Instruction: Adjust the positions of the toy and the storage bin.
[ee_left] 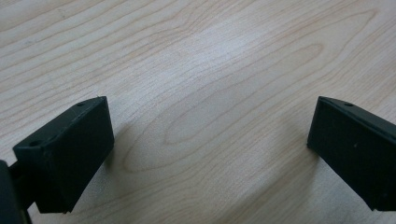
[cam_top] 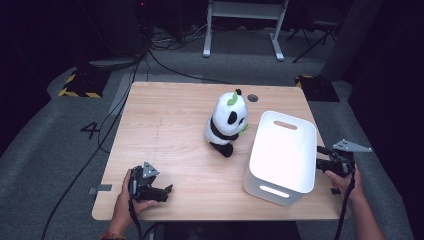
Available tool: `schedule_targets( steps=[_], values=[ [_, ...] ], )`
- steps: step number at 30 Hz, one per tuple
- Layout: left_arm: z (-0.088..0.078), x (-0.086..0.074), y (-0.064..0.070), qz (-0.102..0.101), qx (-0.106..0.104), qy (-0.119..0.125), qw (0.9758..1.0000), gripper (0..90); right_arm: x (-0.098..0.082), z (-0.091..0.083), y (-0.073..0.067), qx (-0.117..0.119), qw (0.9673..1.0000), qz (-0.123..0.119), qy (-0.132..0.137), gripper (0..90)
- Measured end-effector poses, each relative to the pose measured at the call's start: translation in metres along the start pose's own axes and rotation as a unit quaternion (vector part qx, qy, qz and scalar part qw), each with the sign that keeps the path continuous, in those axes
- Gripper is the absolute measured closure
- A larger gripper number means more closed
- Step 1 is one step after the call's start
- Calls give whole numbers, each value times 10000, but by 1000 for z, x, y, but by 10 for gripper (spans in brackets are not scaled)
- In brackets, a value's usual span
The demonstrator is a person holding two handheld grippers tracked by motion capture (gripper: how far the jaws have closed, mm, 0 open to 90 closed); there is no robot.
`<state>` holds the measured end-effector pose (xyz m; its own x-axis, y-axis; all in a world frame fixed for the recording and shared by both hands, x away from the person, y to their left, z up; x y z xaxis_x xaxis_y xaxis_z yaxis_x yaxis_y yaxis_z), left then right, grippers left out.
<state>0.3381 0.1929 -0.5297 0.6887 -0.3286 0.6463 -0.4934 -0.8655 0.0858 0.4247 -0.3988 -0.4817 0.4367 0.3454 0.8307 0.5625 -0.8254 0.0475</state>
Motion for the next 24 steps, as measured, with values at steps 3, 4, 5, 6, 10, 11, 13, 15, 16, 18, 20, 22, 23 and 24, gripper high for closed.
schedule_targets(
  steps=[3,4,5,6,10,11,13,15,16,18,20,22,23,24],
  values=[
    [0,0,0,1,2,0,10000,5,2,4,-2,25,10000,-20,21,361],
    [0,0,0,0,1,1,10000,5,3,5,-4,47,10000,-30,9,361],
    [0,0,0,0,1,1,10000,5,4,6,-6,75,10000,45,28,360],
    [0,0,0,2,2,0,10000,5,4,7,-6,89,10000,-43,-1,360],
    [0,0,0,11,0,-6,10000,5,7,12,-10,138,9999,-77,10,360],
    [0,0,0,0,1,0,10000,5,8,12,-12,149,9999,-72,-16,360],
    [0,0,0,1,1,0,10000,5,10,15,-14,159,9998,-100,2,357],
    [0,0,0,1,1,0,10000,5,12,16,-16,238,9996,-125,-7,355],
    [0,0,0,2,1,-1,10000,5,12,17,-16,233,9996,-147,14,355],
    [0,0,0,0,1,2,10000,5,12,17,-18,273,9996,-116,-2,354],
    [0,0,0,0,1,0,10000,5,12,18,-19,288,9995,-146,-8,354],
    [0,0,0,-1,0,0,10000,5,12,20,-22,326,9994,-104,-23,354],
    [0,0,0,5,1,-2,10000,5,12,21,-23,327,9994,-113,-24,355],
    [0,0,0,5,3,-1,10000,5,13,21,-24,335,9994,-121,-42,356]
  ],
)
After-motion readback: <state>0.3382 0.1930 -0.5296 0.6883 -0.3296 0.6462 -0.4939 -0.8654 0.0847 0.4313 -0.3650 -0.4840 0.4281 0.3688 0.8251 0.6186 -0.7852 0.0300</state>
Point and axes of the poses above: each handheld gripper's, and its own axes: z roughly forward along the jaws, x roughly out of its top, y roughly to its right, the point moved 3 cm from there along z, roughly forward along the jaws, and after that the axes turned 5 degrees about -z, right-handed, at the moved point
